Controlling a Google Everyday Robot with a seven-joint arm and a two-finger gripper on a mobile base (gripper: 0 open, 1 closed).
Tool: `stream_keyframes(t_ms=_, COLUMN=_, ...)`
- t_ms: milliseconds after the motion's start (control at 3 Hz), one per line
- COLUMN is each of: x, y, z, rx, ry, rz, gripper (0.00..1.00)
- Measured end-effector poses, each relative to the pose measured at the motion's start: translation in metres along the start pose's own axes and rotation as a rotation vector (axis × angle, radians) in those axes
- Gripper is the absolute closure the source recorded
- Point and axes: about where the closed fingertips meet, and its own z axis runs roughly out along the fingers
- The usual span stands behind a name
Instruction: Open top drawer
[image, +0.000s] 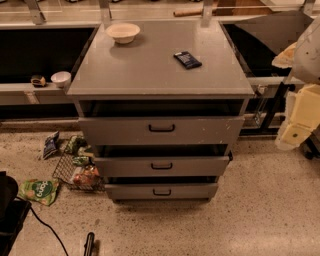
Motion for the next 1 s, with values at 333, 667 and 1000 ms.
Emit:
stream_keyframes(t_ms=333, x=0.0, y=0.0, z=0.0, rx=0.0, ry=0.0, rz=0.0, gripper=0.0)
stream_keyframes(t_ms=667, x=-0.006, y=0.006, z=0.026, rx=0.001, ry=-0.033, rz=-0.071, gripper=0.0)
stream_keyframes(t_ms=1000, x=-0.014, y=0.022, z=0.078, rx=-0.021, ry=-0.121, rz=-0.173, gripper=0.0)
